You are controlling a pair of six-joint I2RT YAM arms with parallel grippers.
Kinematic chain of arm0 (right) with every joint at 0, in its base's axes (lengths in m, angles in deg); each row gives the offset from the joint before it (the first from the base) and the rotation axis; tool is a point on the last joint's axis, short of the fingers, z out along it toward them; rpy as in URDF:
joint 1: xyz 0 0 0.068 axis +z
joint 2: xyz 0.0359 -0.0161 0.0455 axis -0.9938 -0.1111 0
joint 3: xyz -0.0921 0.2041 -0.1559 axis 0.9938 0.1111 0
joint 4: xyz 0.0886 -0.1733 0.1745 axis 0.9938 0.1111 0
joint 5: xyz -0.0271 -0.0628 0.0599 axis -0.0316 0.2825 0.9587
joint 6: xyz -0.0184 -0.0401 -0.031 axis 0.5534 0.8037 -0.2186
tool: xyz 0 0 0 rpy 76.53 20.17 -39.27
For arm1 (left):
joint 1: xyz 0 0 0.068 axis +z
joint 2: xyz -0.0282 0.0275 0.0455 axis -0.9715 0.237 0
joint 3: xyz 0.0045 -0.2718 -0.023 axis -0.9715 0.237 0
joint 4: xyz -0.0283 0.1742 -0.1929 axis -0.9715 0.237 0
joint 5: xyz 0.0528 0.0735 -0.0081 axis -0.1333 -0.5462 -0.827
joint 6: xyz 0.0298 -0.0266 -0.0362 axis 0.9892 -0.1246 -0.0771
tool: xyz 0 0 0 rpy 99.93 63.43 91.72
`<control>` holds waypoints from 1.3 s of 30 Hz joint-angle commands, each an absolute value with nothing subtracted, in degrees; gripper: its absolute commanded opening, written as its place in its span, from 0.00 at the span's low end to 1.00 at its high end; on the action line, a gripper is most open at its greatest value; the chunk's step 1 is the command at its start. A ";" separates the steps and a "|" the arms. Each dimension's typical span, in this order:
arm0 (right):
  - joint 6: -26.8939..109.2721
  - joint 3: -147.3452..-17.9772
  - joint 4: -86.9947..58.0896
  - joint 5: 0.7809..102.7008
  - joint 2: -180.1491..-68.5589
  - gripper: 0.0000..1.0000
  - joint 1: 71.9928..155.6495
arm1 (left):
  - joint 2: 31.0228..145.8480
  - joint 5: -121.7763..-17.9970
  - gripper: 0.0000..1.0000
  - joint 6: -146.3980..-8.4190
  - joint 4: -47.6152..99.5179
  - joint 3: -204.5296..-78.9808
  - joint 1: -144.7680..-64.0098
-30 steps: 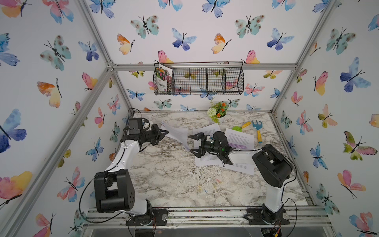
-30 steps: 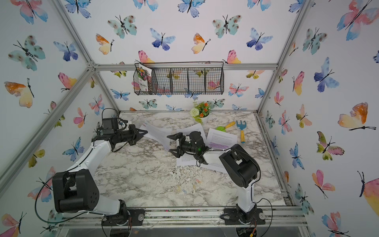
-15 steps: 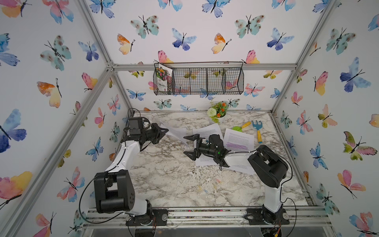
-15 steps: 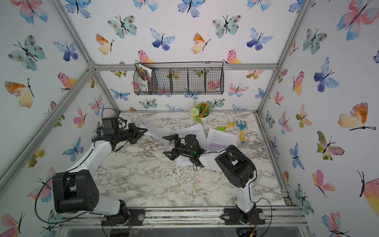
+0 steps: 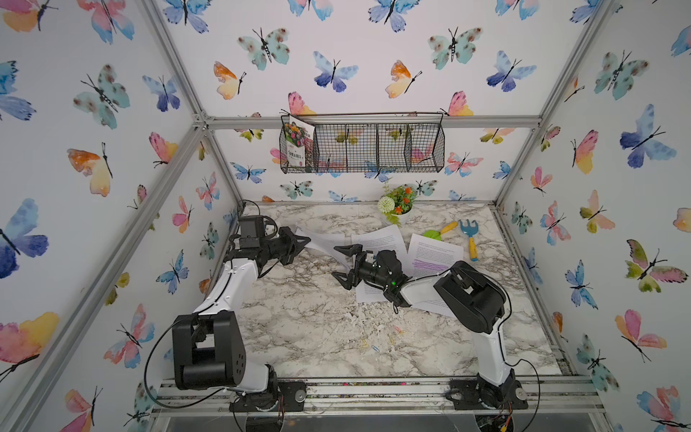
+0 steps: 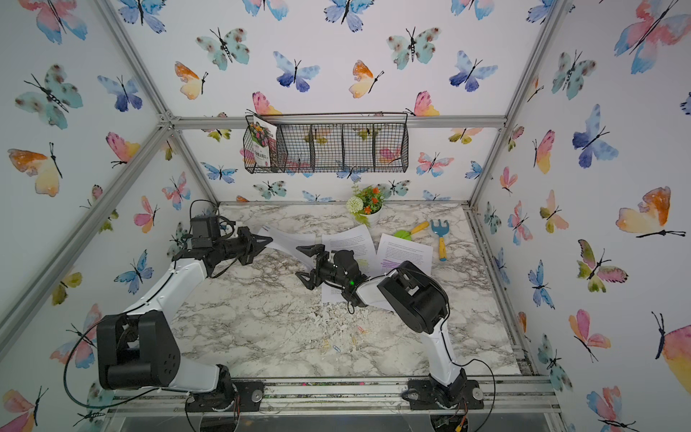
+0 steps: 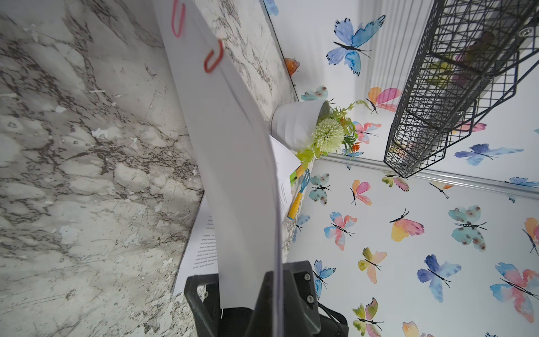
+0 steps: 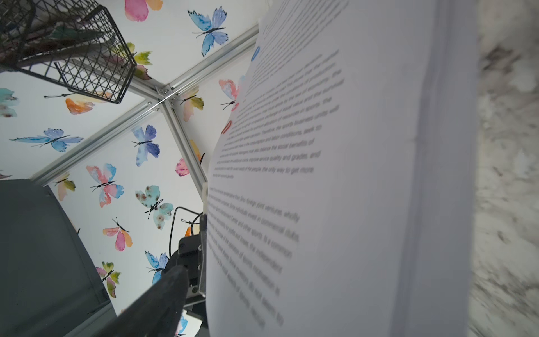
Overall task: Unclip the paperclips from the documents
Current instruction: Pick up the document from the center of the board.
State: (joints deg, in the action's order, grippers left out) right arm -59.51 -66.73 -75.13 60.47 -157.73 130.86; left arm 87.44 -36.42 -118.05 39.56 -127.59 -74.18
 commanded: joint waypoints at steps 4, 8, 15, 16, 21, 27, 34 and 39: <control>-77.49 -65.47 -83.45 55.64 -161.44 0.89 130.23 | 82.97 -32.98 0.00 -117.71 39.79 -126.14 -74.55; -76.03 -63.65 -85.87 55.54 -161.94 0.84 128.77 | 82.17 -30.62 0.00 -117.26 41.18 -126.18 -74.49; -77.06 -70.51 -93.63 56.88 -169.65 0.76 127.83 | 80.88 -25.92 0.00 -115.83 42.86 -124.43 -74.57; -77.30 -71.14 -94.08 56.76 -170.32 0.75 127.83 | 80.61 -25.42 0.00 -115.74 42.88 -124.27 -74.53; -76.72 -70.50 -94.40 56.11 -170.65 0.71 126.72 | 79.28 -23.43 0.00 -115.44 43.56 -124.03 -74.51; -75.69 -71.01 -96.95 56.56 -172.51 0.61 124.95 | 77.40 -21.64 0.00 -115.39 43.85 -123.15 -74.54; -75.97 -72.49 -100.63 57.19 -174.62 0.59 123.40 | 74.58 -20.51 0.00 -114.81 45.32 -121.31 -74.64; -75.20 -72.63 -101.02 59.05 -175.11 0.55 122.47 | 74.14 -19.79 0.00 -114.69 45.51 -121.61 -74.62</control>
State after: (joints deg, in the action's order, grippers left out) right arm -59.55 -71.62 -97.97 57.76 -173.72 122.80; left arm 75.44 -22.17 -116.04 44.74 -121.23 -74.44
